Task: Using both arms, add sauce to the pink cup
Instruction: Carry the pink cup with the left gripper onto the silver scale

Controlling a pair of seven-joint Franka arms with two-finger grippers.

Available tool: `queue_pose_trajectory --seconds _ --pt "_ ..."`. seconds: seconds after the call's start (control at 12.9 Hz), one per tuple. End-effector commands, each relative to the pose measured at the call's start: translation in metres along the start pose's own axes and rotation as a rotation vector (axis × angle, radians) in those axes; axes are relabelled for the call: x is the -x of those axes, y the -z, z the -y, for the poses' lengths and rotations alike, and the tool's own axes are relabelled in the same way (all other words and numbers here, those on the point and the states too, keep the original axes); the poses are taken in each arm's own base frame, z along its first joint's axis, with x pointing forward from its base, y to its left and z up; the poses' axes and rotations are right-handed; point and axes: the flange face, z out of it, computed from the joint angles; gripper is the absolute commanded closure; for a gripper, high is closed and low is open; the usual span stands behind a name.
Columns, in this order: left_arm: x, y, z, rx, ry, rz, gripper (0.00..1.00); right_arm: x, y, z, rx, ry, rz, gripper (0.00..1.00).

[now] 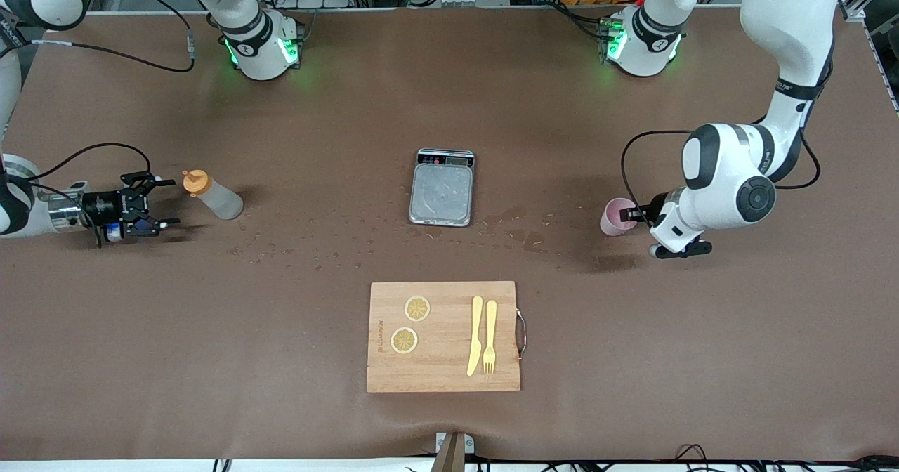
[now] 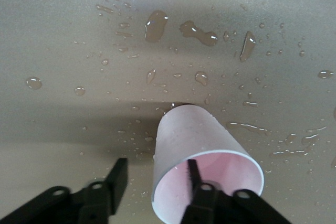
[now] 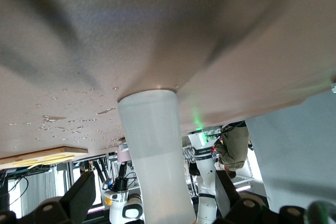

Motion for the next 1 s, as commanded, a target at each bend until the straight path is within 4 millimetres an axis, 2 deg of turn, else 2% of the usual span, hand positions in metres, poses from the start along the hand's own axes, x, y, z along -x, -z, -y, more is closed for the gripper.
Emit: queue_pose_trajectory --seconds 0.0,0.15,0.31,0.46,0.77,0.93 --pt "-0.001 0.0 0.0 -0.016 -0.017 -0.016 1.0 -0.002 -0.008 0.003 0.013 0.025 0.058 0.0" --pt "-0.001 0.004 0.0 -0.015 -0.017 -0.022 1.0 -0.001 -0.011 0.004 0.024 0.05 0.058 0.0" --pt "-0.003 0.019 0.002 -0.008 -0.01 -0.048 1.0 -0.008 -0.025 0.01 0.044 0.076 0.069 0.0" --pt "-0.004 0.04 0.001 0.004 -0.002 -0.087 1.0 -0.004 -0.039 0.02 0.073 0.084 0.067 0.0" --pt "-0.011 0.087 -0.008 0.034 0.008 -0.174 1.0 0.0 -0.048 0.028 0.09 0.091 0.059 0.0" --pt "-0.014 0.112 -0.015 0.083 0.077 -0.212 1.0 0.002 -0.06 0.033 0.11 0.09 0.063 0.0"
